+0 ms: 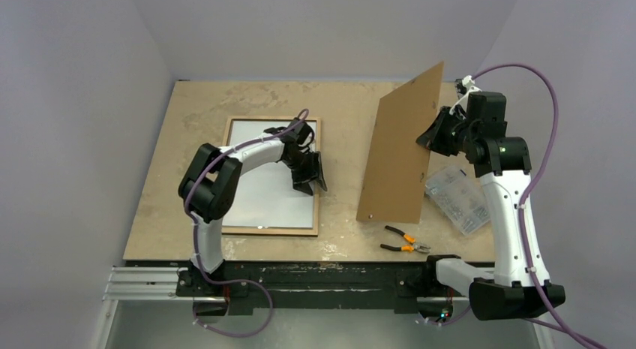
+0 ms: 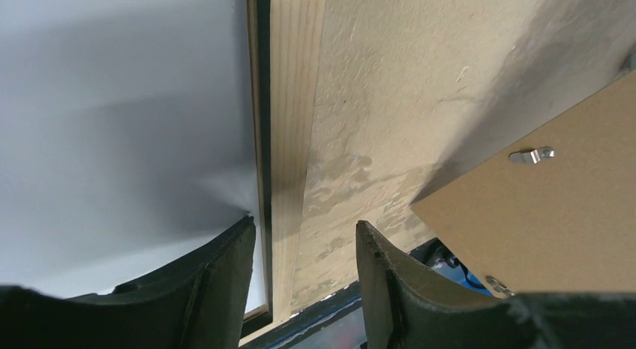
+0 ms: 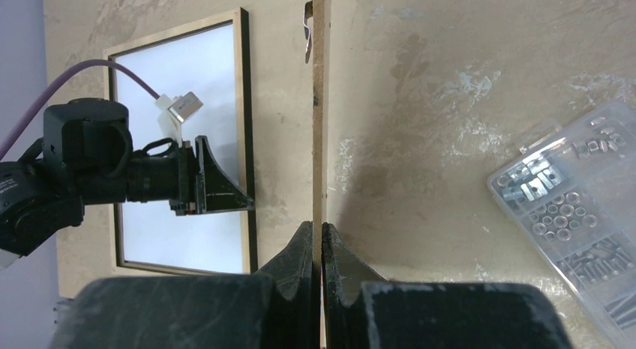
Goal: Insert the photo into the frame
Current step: Move the photo frame to the center of the board.
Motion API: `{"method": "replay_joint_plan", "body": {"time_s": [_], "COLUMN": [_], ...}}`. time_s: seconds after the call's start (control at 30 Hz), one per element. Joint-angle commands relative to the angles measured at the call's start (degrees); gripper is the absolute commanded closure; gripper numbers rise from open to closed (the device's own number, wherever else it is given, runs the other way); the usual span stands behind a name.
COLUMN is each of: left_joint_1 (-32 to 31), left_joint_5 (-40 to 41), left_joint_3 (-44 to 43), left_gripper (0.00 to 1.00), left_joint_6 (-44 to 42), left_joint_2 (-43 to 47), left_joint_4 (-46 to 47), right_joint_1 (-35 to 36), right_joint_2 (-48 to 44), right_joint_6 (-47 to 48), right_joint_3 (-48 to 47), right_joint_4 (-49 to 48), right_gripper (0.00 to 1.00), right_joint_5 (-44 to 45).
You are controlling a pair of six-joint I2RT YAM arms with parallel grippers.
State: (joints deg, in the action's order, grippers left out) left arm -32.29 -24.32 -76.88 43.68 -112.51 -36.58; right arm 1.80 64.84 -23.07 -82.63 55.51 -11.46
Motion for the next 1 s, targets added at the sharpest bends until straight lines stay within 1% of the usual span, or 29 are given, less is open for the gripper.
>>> {"method": "replay_joint_plan", "body": {"time_s": [0.0,0.13,0.33,0.67,0.83,0.97], "left_joint_1": [-1.1,-2.5,-5.1,-9.2,-11.2,-13.1], "left_joint_5": [-2.2,-2.9,-3.9,-5.5,-6.6,-6.9], "left_joint_3": [-3.1,-4.8,-8.5,-15.6,-18.9,-22.4], "left_gripper": [0.52,0.57,0.71,0.8,0.84,0.85], "left_joint_6": [-1.1,-0.7,0.1,1.7,2.3,2.7], "left_joint_2": [-2.1,-3.5,-6.5,-11.7,-13.9,-16.1], "left_joint_4": [3.6,3.9,3.8,3.1,2.8,2.1], "right_joint_1": [-0.1,-0.1,-0.1,-0.1,-0.1,-0.1], "right_joint_2": [-1.9,-2.1,-2.2,-2.6,-2.6,-2.6], "right_joint_6": [0.2,0.3,0.4,0.8,1.2,1.6], "right_joint_3": [-1.9,-1.7,-2.4,-9.0,-14.7,-17.8], "right_joint_4": [-3.7,-3.8,-3.4,-0.1,2.3,3.6], "right_gripper": [1.0,1.0,1.0,1.0,1.0,1.0], "right_joint_5": [-0.7,-0.1,0.2,3.7,7.0,9.2]}}
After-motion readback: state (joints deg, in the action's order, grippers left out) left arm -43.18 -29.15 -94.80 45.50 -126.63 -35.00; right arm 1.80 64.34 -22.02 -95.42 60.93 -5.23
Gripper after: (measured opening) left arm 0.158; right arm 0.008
